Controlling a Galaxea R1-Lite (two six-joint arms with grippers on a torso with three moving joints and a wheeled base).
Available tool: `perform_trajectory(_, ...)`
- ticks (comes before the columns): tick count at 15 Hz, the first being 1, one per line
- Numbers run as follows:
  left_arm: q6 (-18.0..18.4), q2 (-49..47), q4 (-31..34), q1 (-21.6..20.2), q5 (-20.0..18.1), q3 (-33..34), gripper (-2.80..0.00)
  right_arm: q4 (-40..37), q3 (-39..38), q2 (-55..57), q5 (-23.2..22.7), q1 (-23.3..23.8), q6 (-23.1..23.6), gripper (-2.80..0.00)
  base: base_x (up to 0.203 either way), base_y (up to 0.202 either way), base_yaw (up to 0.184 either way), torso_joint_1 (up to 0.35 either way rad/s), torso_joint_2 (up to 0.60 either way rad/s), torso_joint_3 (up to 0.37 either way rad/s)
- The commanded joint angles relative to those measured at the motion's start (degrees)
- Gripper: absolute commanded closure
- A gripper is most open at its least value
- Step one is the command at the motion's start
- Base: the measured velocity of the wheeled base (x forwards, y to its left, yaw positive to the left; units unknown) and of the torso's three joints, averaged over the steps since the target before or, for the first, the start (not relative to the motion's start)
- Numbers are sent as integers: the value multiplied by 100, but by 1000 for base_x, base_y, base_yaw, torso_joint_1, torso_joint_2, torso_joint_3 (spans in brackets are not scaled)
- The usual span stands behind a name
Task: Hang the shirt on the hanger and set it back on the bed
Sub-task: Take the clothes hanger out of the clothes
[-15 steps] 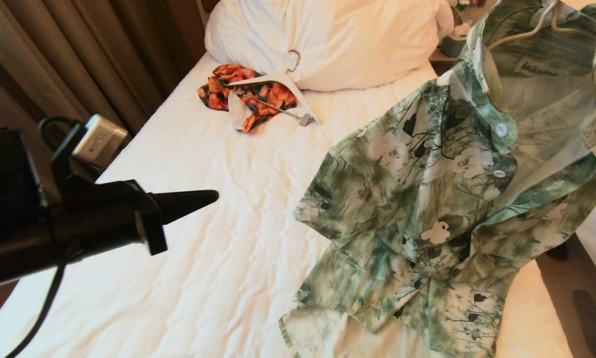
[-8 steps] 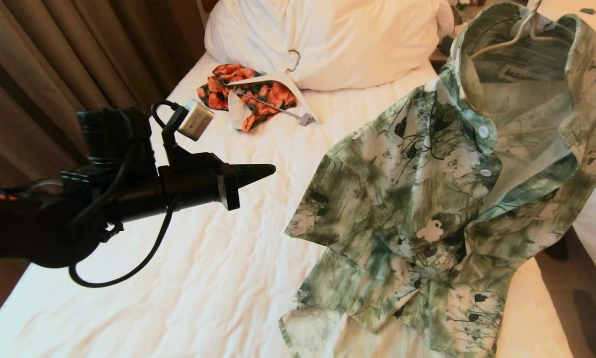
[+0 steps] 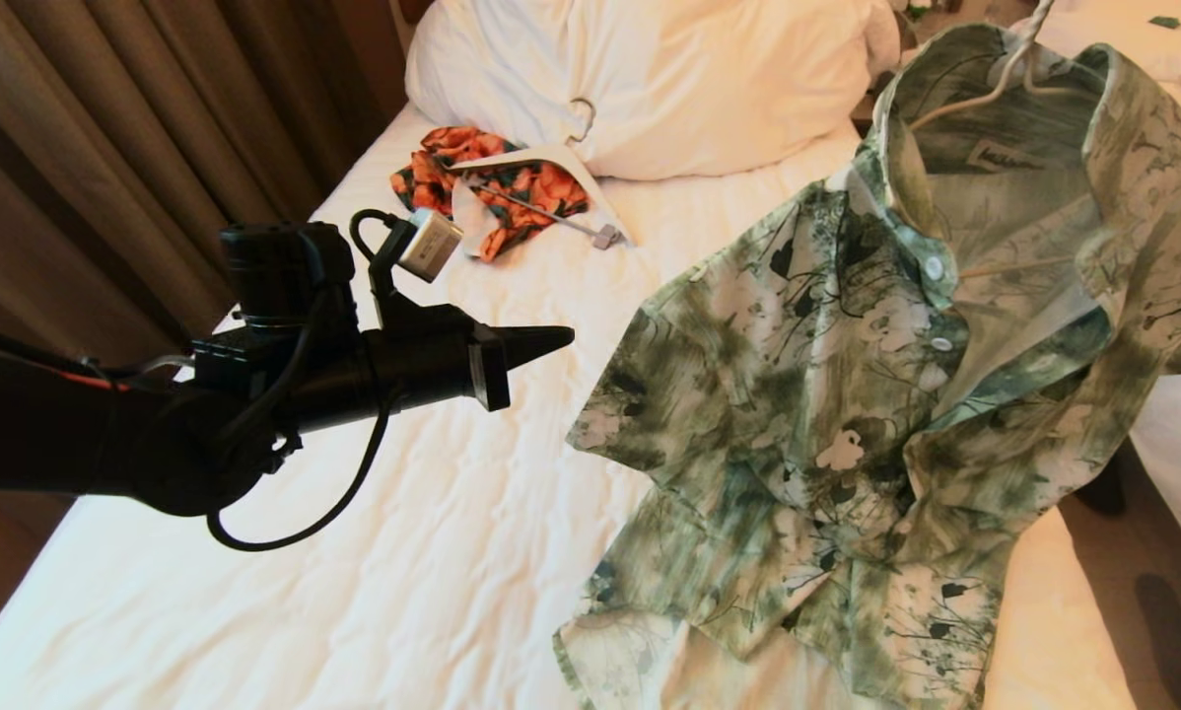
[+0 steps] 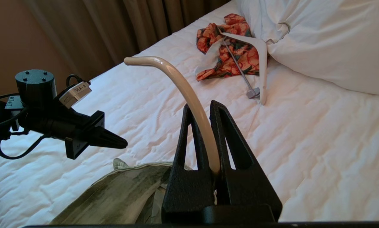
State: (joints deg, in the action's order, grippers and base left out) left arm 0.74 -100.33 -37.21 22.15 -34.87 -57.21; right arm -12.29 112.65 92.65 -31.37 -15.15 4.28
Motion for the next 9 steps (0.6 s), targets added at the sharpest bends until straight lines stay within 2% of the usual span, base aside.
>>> perform_trajectory(1, -38, 59, -5, 129, 26, 27, 0, -10, 2, 25, -19, 4, 2, 0, 0, 0, 0, 0, 0, 0)
perform_trajectory(2, -123, 141, -21, 255, 250, 158, -280, -2, 2, 25, -19, 4, 2, 0, 0, 0, 0, 0, 0, 0)
perform_trajectory(3, -166, 247, -28, 301, 373, 216, -280, -2, 2, 17, -10, 12, 2, 0, 0, 0, 0, 0, 0, 0)
perform_trajectory(7, -303, 479, -12, 176, 350, 346, -280, -2, 2, 8, -1, 56, 2, 0, 0, 0, 0, 0, 0, 0)
perform_trajectory(9, -311, 495, -25, 181, 155, 448, -280, -2, 2, 8, -10, 48, 2, 0, 0, 0, 0, 0, 0, 0)
